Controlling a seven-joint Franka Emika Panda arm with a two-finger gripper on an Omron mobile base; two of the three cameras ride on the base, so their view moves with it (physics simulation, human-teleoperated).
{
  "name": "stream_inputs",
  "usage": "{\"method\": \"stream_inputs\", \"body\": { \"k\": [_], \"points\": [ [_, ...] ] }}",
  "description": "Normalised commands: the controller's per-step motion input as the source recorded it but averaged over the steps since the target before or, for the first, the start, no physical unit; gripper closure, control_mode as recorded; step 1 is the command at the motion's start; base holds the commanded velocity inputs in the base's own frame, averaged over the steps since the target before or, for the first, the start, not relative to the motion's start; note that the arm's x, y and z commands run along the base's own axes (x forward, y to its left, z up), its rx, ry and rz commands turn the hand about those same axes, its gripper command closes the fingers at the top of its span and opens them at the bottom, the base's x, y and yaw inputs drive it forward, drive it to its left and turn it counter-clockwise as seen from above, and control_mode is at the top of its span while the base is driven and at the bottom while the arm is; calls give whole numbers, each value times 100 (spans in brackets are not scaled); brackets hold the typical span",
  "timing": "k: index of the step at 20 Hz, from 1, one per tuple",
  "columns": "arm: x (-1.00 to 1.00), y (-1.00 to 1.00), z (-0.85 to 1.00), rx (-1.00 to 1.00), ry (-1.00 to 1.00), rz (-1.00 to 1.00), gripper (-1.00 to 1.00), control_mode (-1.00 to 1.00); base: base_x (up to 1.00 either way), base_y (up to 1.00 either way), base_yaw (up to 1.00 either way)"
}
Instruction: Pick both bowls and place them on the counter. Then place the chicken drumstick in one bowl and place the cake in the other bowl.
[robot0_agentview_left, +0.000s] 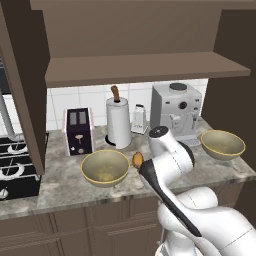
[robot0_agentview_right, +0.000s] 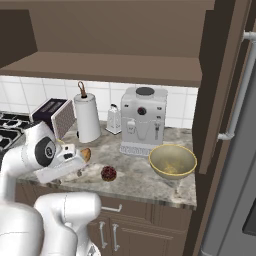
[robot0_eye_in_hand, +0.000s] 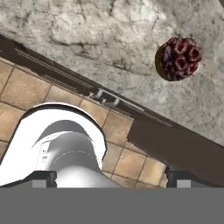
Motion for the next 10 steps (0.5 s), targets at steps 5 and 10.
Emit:
{"method": "stream_inputs", "body": {
  "k": [5, 10],
  "points": [
    [0, -31, 0, 13, -8, -10, -100, -100, 0, 0, 0],
    [3, -30, 0, 7, -6, -8, -100, -100, 0, 0, 0]
  ]
}}
